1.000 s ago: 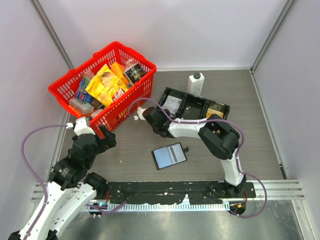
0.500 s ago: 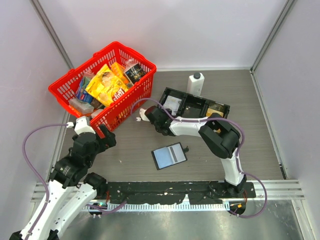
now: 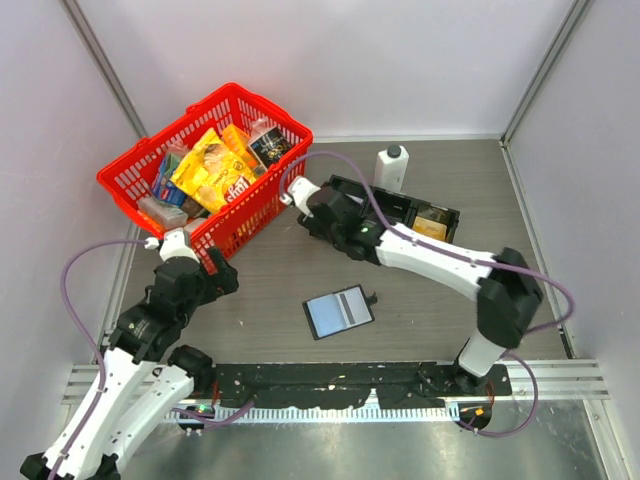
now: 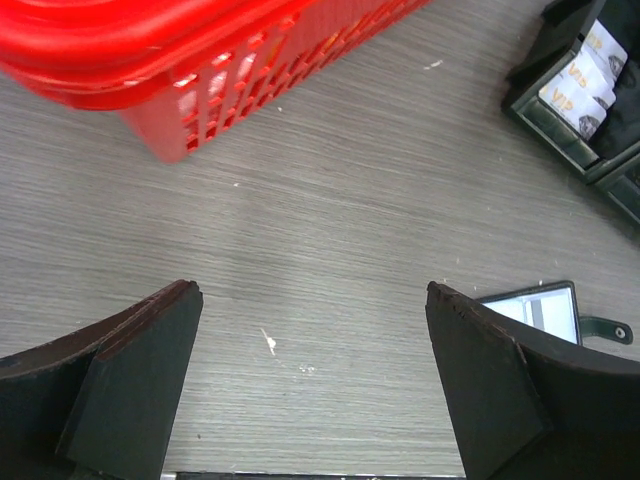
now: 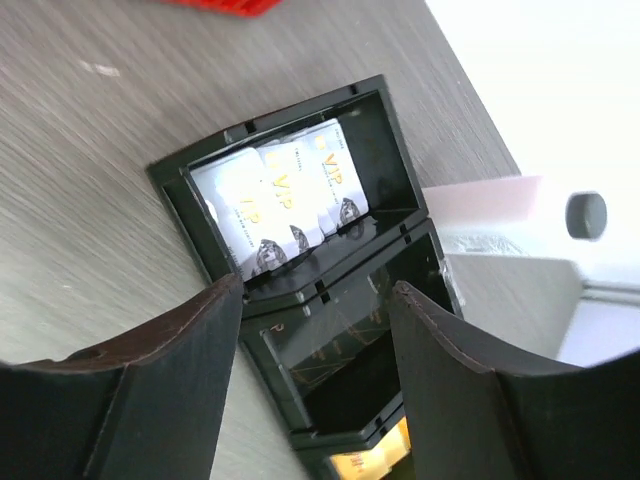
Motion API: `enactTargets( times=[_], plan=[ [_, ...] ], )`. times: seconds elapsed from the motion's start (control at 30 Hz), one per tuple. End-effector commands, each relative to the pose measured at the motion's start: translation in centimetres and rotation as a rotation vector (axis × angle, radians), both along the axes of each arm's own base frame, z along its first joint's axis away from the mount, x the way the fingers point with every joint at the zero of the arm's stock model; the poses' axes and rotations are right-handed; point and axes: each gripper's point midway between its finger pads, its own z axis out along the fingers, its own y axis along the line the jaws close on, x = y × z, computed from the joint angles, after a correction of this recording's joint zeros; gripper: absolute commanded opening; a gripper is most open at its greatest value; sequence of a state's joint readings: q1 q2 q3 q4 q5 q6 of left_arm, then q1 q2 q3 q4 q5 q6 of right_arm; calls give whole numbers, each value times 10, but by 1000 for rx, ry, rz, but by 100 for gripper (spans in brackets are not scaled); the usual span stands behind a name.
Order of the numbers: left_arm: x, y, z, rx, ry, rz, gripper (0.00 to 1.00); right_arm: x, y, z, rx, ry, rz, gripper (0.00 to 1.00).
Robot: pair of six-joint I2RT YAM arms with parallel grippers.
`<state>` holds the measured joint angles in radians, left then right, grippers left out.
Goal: Take the credit cards out of the card holder
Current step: Place the credit card in the storage box, then remove the credit card from the card holder.
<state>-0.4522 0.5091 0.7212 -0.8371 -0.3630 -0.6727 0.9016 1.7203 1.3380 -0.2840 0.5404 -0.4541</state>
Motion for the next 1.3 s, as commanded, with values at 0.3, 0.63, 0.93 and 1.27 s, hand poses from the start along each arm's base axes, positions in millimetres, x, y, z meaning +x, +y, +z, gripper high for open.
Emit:
enactTargets(
  times=[0.3,0.63,0.93,1.27],
  plan=[
    [14,-83,-1,-245,99,-201,95,-81,-36,47,704,181,-242,71],
    [-1,-154,-25,-211,179,-281,92,-126,-43,-14,835,398,-317,59],
    [-4,-189,-59,-97,236,-297,88,-148,-42,-75,845,546,-397,43],
    [-13,-213,-111,46,350,-334,87,-156,-48,-116,753,613,-479,43]
  ],
)
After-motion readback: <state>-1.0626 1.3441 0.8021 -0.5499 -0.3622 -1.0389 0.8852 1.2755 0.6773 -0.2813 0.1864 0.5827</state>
